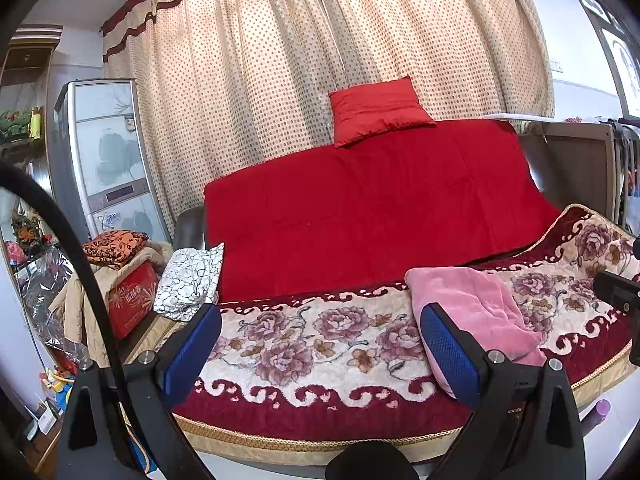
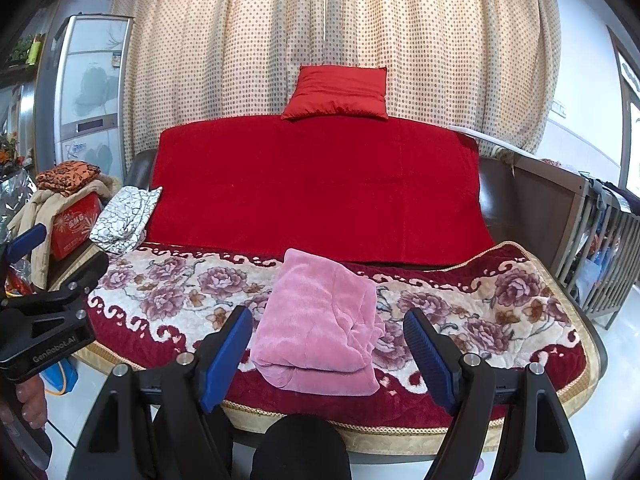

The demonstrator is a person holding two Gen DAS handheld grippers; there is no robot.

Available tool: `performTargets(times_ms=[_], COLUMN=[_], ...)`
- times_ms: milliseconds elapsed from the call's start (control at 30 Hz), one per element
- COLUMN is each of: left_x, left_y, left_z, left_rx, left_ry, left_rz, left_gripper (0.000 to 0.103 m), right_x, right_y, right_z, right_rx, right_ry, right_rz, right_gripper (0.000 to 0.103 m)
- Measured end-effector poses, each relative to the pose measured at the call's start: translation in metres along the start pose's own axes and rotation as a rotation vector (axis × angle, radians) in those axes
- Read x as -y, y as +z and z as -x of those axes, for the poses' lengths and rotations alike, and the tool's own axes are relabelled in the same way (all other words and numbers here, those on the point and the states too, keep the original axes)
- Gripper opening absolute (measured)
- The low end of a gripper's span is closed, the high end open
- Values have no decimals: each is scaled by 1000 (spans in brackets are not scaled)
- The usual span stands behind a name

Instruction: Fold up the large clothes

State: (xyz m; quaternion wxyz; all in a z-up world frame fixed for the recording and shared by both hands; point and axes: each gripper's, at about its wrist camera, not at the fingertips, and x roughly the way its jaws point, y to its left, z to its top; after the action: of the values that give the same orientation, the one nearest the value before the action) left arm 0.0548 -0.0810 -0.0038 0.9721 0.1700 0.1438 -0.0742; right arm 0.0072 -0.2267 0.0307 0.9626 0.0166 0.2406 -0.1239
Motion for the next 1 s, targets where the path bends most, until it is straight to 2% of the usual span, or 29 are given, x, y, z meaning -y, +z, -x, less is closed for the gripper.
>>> performTargets(times_ms=[400, 1000], left_x=[2, 1], left_y=[1, 5], left_z=[0, 10], left_rx=[-5, 28], left_ry=[0, -8], left_rz=[-9, -16], left_gripper=[100, 100], right_x=[0, 1], right_y=[-1, 5], right_z=[1, 10], right_rx=[-1, 22], right_ry=[4, 6], right_rz=[0, 9], right_gripper=[81, 81])
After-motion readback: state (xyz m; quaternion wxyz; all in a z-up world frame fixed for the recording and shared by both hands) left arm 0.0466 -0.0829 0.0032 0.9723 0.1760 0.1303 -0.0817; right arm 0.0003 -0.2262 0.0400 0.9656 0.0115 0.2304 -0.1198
